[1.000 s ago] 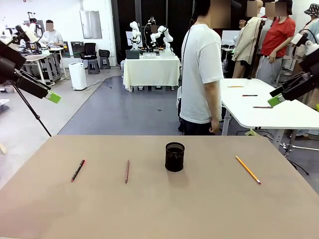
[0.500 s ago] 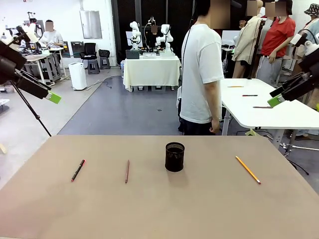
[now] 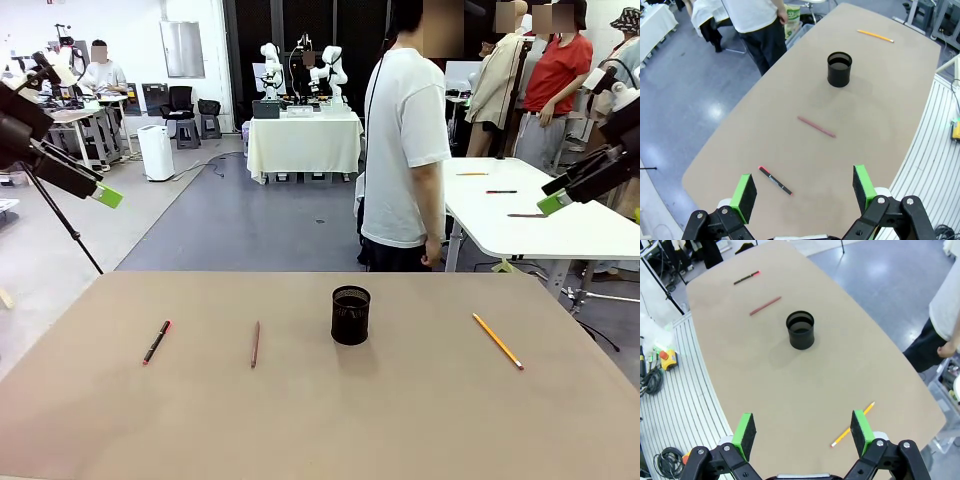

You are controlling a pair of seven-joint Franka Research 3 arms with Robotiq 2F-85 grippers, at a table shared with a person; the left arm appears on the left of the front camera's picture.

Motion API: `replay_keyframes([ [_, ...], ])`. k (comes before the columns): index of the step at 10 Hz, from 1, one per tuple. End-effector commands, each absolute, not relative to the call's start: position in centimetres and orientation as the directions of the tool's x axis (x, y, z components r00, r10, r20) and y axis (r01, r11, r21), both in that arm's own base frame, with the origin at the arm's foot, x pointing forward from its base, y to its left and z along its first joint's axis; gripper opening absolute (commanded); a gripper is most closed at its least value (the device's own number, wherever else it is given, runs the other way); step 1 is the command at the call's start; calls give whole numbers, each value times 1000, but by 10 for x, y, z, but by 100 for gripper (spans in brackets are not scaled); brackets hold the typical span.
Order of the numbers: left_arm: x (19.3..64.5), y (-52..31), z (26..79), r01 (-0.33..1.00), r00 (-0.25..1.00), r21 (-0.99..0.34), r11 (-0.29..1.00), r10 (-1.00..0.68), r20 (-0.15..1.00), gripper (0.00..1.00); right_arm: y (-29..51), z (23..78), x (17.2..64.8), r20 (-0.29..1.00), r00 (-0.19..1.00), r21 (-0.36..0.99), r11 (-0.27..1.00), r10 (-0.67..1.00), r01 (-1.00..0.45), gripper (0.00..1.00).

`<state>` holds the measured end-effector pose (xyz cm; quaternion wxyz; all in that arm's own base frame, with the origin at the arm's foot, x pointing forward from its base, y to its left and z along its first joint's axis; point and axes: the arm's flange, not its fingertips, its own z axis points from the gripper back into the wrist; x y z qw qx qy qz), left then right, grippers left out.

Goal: Place the pens into the pen holder.
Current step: Pick up a writing instrument from the table and place it into the Pen holder.

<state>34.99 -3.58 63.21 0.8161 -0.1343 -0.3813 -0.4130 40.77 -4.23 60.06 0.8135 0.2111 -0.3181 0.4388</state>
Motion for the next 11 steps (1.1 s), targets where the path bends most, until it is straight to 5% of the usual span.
replay_keyframes([
  [1, 348, -36, 633, 771, 372, 93, 630, -565, 737, 100, -42, 601, 408, 711, 406, 66, 520, 574, -852, 100],
  [4, 350, -36, 632, 777, 368, 96, 623, -572, 733, 100, -42, 601, 408, 711, 406, 66, 520, 574, -852, 100],
  [8, 362, -55, 628, 588, 694, 108, 802, -568, 443, 100, -42, 601, 408, 711, 406, 66, 520, 574, -852, 100],
  [11, 377, -73, 606, 503, 778, 61, 862, -482, 403, 100, -42, 601, 408, 711, 406, 66, 520, 574, -852, 100],
])
